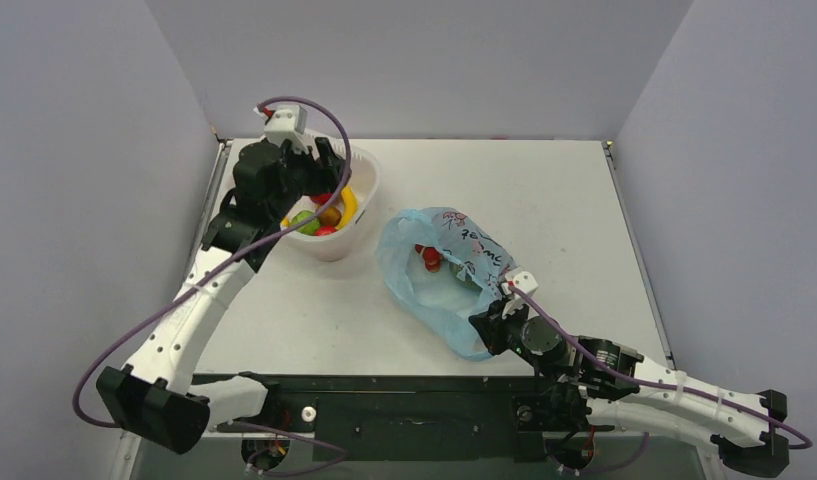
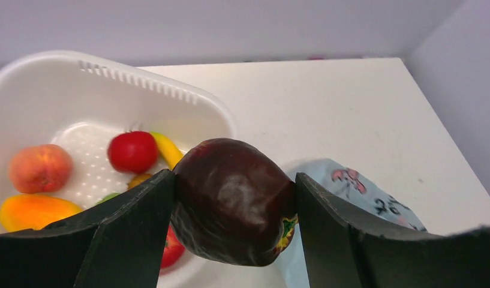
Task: Take the fake fruits out of the plastic bag
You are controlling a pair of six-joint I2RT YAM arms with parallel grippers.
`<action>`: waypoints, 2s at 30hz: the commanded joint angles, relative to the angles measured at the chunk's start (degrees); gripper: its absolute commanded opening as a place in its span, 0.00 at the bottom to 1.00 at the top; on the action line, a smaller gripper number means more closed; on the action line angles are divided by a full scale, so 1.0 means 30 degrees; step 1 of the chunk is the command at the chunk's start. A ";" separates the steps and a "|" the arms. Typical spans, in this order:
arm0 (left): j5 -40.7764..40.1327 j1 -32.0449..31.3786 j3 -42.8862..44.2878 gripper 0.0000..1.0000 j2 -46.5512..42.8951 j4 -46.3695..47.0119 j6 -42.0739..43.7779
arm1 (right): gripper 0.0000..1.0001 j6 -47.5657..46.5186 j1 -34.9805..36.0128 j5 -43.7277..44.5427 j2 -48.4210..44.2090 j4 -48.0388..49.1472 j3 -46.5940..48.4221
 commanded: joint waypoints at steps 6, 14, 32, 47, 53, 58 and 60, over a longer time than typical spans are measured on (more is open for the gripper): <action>0.1052 0.4983 0.1877 0.00 0.4537 0.2942 -0.0458 | 0.00 0.0002 -0.0124 0.0516 0.0990 0.0672 0.0159; 0.4232 0.5574 0.0121 0.00 0.6893 0.4864 -0.0190 | 0.00 0.0026 -0.0167 0.0577 0.1517 0.0511 0.0303; 0.8629 0.5686 0.2029 0.12 1.4313 0.4182 -0.4052 | 0.00 -0.0024 -0.0238 0.0441 0.3466 0.0344 0.0856; 0.7475 0.5669 0.3572 0.77 1.4813 0.1418 -0.2795 | 0.00 -0.0113 -0.0242 0.0241 0.3976 0.0476 0.0944; 0.7893 0.5677 0.3810 0.81 1.4353 0.1371 -0.2626 | 0.00 -0.0128 -0.0247 0.0211 0.3994 0.0504 0.0918; 0.7809 0.5685 0.3587 0.84 1.3548 0.1493 -0.2281 | 0.00 -0.0077 -0.0238 0.0312 0.3615 0.0544 0.0795; 0.7704 0.5712 0.3574 0.86 1.3167 0.1485 -0.1953 | 0.00 -0.0017 -0.0234 0.0490 0.3438 0.0543 0.0749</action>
